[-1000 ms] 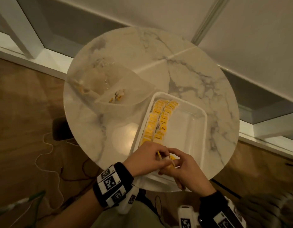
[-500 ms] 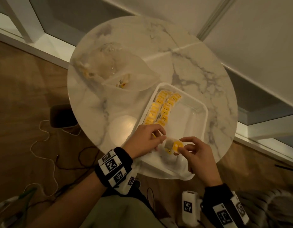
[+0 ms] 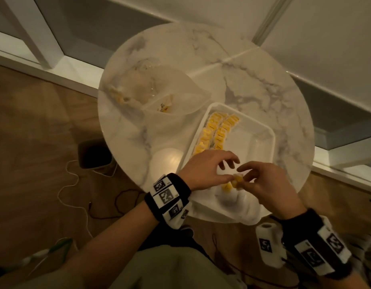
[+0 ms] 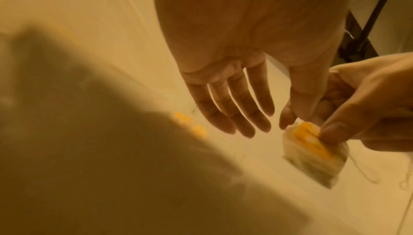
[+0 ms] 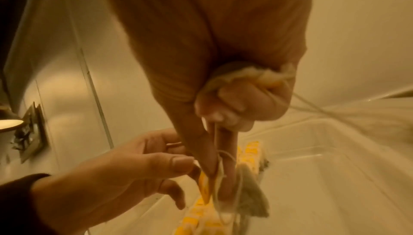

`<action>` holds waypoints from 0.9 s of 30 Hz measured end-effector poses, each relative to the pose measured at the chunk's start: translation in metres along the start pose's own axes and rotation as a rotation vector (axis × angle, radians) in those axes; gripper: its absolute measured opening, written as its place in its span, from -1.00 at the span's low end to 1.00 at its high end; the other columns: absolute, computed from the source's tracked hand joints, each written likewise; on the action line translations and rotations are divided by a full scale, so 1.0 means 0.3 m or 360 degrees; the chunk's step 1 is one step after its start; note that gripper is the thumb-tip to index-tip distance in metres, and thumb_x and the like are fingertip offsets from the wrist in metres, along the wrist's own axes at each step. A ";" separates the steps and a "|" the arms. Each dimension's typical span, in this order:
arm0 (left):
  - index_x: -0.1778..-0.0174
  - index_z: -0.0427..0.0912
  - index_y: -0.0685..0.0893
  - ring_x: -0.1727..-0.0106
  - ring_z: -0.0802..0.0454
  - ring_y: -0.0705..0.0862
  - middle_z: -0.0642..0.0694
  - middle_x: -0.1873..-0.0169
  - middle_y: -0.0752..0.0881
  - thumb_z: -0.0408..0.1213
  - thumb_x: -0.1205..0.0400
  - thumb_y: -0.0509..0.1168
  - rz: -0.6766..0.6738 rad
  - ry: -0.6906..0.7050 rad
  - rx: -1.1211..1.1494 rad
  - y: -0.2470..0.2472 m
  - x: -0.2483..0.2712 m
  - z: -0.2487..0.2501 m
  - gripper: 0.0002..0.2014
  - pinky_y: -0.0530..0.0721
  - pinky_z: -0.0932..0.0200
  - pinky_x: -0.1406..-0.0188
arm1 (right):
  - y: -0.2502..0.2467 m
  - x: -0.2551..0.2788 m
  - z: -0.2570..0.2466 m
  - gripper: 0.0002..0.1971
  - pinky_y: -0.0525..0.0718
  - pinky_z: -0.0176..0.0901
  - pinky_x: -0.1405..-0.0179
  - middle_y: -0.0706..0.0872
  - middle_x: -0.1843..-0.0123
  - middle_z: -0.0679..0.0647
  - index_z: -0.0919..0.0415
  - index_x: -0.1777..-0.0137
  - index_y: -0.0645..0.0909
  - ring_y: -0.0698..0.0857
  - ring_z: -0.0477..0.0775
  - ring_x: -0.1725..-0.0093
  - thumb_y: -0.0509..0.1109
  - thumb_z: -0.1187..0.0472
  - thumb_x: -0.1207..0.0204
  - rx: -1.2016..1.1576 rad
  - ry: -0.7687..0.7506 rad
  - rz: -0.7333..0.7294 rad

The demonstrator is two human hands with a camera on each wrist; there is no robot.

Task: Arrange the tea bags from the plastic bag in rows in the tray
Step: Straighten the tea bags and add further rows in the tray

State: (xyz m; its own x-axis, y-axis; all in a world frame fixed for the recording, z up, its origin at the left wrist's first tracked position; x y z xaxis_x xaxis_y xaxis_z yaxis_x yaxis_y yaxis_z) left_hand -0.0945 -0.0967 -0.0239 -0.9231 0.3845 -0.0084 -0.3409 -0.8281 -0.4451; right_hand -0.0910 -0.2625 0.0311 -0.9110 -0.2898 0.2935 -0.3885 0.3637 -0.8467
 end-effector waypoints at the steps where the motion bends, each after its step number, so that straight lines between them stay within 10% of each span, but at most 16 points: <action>1: -0.21 0.04 0.68 0.04 0.22 0.69 0.16 -0.02 0.75 -0.06 -0.55 0.49 -0.0011 0.0002 0.0005 -0.006 -0.004 0.001 -0.67 0.71 0.04 0.01 | 0.002 0.001 -0.021 -0.82 0.54 -0.51 0.43 0.82 0.31 -0.12 0.01 -0.04 0.70 0.67 -0.34 0.42 0.58 0.14 -0.47 -0.0045 -0.0030 -0.0030; 12: -0.12 -0.04 0.72 0.11 0.15 0.72 0.09 0.07 0.79 -0.16 -0.62 0.42 -0.0172 -0.0001 -0.0208 -0.014 -0.036 -0.020 -0.82 0.70 0.06 0.08 | 0.056 -0.036 -0.013 -0.68 0.49 -0.48 0.44 0.79 0.37 -0.04 0.06 0.15 0.55 0.67 -0.24 0.44 0.67 0.27 -0.30 -0.0312 0.0077 0.0096; 20: 0.08 -0.08 0.78 0.27 0.19 0.73 0.11 0.26 0.77 -0.28 -0.55 0.48 -0.0128 -0.0100 0.0001 -0.035 -0.001 -0.056 -0.94 0.73 0.10 0.16 | 0.092 -0.069 -0.034 -0.87 0.34 -0.33 0.75 0.78 0.18 0.30 0.32 0.07 0.74 0.39 -0.18 0.74 0.58 0.28 -0.45 -0.0678 0.0298 -0.0352; 27: -0.01 0.05 0.70 0.24 0.20 0.62 0.16 0.18 0.67 -0.22 -0.53 0.43 0.0489 -0.0089 -0.0203 -0.136 0.083 -0.129 -0.83 0.66 0.01 0.21 | 0.113 -0.130 -0.030 -0.91 0.40 -0.34 0.72 0.70 0.45 0.04 0.29 0.17 0.79 0.45 -0.19 0.72 0.62 0.27 -0.43 -0.0345 0.0261 -0.0766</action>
State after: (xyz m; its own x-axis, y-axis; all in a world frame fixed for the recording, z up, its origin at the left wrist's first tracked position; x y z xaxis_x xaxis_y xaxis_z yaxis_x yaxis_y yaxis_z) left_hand -0.0967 -0.0376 -0.0405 -0.9888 0.0990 -0.1119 -0.0235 -0.8428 -0.5377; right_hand -0.0699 -0.2307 -0.0052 -0.6265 -0.3332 0.7047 -0.7702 0.4033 -0.4941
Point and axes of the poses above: each hand's wrist, its own x-axis away from the middle knuckle, its own y-axis out of the palm, z = x × y, the point moved 3 cm from there along -x, towards the middle knuckle
